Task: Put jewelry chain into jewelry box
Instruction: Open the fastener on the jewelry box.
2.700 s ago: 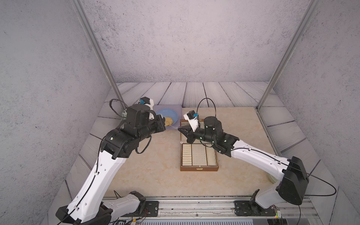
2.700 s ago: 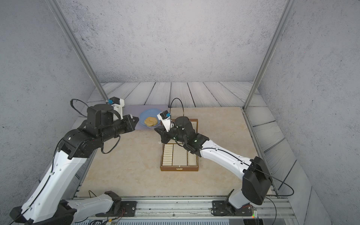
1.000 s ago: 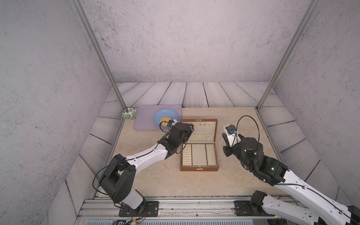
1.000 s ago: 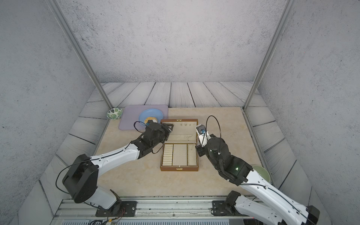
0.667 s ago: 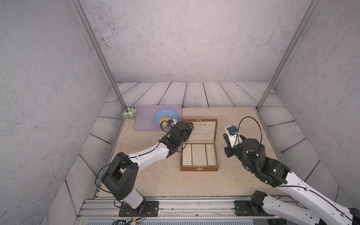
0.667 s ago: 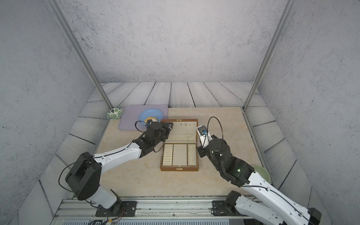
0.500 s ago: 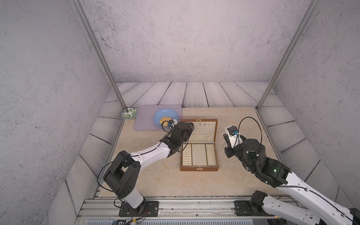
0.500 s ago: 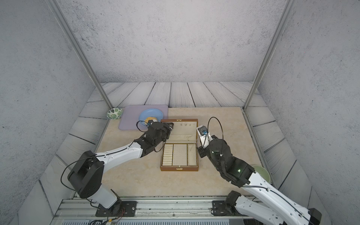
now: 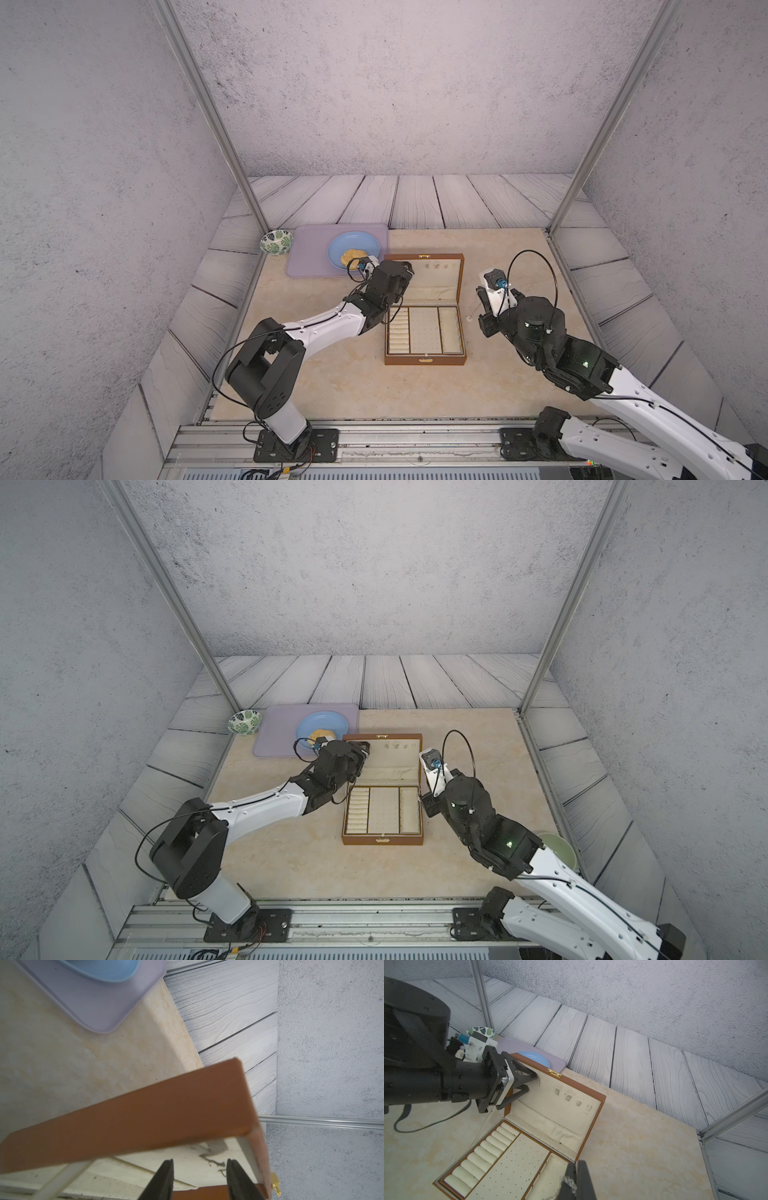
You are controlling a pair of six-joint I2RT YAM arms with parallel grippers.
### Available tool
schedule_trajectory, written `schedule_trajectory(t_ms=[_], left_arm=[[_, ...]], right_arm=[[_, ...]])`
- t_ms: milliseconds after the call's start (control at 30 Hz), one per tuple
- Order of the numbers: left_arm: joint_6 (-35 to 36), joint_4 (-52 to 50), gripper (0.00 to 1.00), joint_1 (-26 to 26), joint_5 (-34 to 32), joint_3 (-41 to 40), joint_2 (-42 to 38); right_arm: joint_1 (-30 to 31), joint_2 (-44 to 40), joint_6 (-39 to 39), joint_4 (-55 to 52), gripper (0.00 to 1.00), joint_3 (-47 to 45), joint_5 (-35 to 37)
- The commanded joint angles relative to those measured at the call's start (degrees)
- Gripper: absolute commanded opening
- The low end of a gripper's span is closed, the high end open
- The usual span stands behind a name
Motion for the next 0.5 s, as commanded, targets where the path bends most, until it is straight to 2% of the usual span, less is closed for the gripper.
schedule_trajectory(t_ms=[0, 333, 467], left_arm=[[-0.36, 1.80, 0.46, -0.08, -1.30, 1.80, 1.31], [-1.19, 0.34, 0.45, 0.01, -0.20, 1.80, 1.70], [-3.15, -2.64, 0.41, 0.01, -1.10, 0.00, 0.51]], right_arm=[[-0.17, -0.51, -0.05, 0.98, 0.00, -0.67, 0.08], [-0.17, 0.02, -0.12, 1.49, 0.00, -0.78, -0.21], [-0.09, 0.39, 0.01, 1.64, 0.00, -0.80, -0.34]])
